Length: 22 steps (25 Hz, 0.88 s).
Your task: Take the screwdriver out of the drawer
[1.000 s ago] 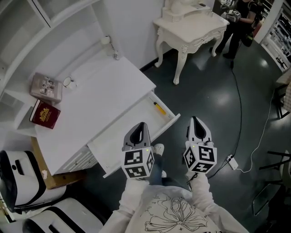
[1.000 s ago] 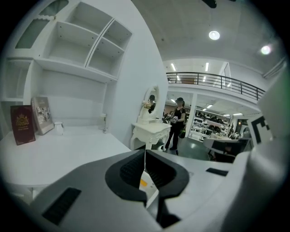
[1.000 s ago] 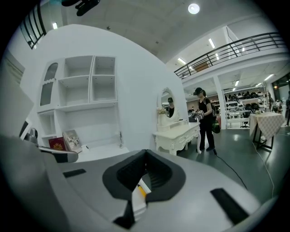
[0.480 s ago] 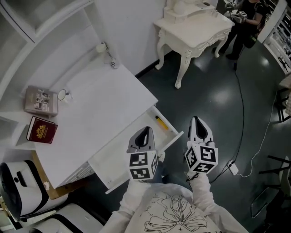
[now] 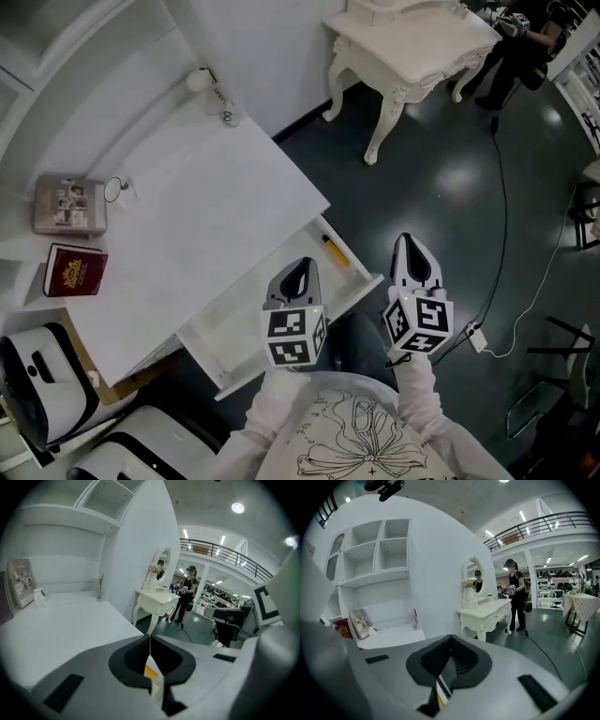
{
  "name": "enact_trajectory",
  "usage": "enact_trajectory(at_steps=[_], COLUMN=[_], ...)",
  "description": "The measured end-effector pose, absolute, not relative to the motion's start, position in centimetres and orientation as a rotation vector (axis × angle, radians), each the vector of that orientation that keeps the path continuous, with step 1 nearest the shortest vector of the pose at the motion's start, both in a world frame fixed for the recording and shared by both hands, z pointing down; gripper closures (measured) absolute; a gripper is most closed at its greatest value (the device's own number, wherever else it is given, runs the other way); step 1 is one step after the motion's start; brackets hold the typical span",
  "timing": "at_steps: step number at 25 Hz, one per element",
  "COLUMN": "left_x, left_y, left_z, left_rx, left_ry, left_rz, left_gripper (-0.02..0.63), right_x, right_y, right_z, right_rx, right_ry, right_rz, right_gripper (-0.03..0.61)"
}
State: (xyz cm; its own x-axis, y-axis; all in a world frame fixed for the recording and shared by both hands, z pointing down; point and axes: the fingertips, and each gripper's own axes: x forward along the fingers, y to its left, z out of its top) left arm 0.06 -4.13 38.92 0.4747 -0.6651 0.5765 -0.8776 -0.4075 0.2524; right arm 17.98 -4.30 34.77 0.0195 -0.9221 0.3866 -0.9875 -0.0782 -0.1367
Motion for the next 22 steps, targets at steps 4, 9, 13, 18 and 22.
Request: enact_trajectory(at_steps=[4, 9, 13, 18, 22], left_x=[0.1, 0.5, 0.5, 0.5, 0.9], left_y=[-4.8, -5.8, -6.4, -6.3, -6.7], left_z=[41.4, 44.2, 47.1, 50.8, 53.4], left_rx=[2.145, 2.067, 1.96, 1.842, 1.795], left_ry=[-1.266, -1.277, -1.291, -1.284, -1.269], left_rz=[0.569, 0.598, 0.629, 0.637, 0.629], left_gripper=[0.603, 0.603, 0.603, 0.603, 0.603], right_x=[18.5, 19.2, 19.2, 18.8, 18.6], right_y=[-5.2, -6.6, -8.3, -9.7, -10.6], right_z=[36.7, 38.9, 40.8, 43.2, 45.5], right_rx=[2.075, 2.002, 1.918, 1.826, 1.774], right_ry=[-1.993, -1.989, -2.009, -2.024, -2.02], right_rz=[0.595, 0.629, 0.644, 0.687, 0.722], right_gripper=[0.575, 0.575, 0.575, 0.575, 0.575])
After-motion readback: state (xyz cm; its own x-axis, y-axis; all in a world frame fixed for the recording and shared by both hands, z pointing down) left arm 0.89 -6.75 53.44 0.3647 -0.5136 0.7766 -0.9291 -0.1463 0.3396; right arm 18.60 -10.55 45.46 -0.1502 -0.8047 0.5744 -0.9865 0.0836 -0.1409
